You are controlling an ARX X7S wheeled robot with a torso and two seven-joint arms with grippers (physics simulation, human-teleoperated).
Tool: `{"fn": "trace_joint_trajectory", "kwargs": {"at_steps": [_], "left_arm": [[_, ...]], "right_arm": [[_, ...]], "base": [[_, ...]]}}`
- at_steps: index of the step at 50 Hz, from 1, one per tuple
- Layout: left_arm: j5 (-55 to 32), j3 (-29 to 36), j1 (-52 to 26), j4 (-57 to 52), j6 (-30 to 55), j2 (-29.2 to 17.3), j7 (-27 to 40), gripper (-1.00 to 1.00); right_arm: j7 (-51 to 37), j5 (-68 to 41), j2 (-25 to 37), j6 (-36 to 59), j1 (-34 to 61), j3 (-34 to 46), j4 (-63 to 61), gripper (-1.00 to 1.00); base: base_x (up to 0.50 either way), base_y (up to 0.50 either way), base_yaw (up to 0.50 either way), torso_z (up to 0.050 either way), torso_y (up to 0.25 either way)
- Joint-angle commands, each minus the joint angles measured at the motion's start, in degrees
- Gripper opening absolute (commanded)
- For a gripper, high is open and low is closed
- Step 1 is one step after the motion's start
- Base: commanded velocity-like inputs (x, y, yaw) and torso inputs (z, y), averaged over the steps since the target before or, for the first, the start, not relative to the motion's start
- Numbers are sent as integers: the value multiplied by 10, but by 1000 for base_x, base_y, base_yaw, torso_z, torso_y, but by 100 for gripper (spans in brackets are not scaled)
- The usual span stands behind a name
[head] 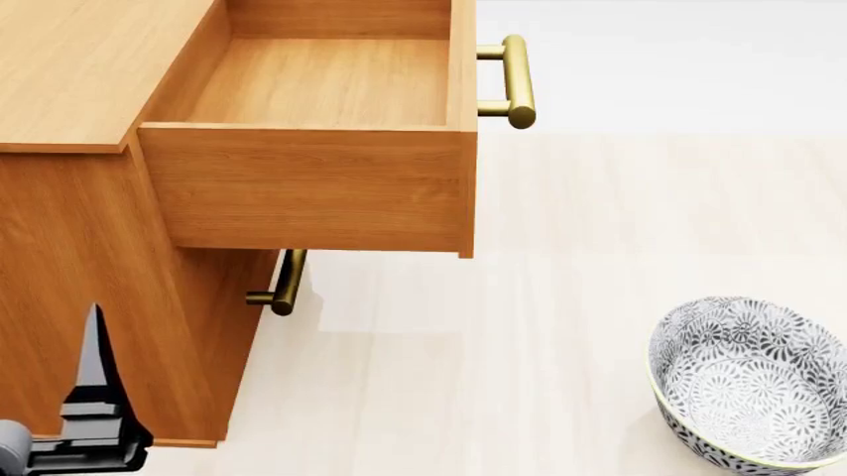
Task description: Put the ketchup in the top drawer of the cabinet.
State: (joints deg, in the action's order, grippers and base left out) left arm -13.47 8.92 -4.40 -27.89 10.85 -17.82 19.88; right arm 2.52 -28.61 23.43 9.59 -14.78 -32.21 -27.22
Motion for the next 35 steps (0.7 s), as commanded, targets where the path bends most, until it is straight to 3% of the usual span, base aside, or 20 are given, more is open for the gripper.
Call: {"fn": "trace_joint_trajectory", "kwargs": {"at_steps": [1,35], "left_arm": [[-3,2,-3,4,-1,-2,0,100],[-9,4,-9,13,-2,-6,5,100]], "right_arm": [[-48,-2,36,71,41,-2,-63,-100],[-140,-82,138,222,189,13,-134,-100]], "base": [[0,0,0,0,0],[0,0,0,0,0]]}}
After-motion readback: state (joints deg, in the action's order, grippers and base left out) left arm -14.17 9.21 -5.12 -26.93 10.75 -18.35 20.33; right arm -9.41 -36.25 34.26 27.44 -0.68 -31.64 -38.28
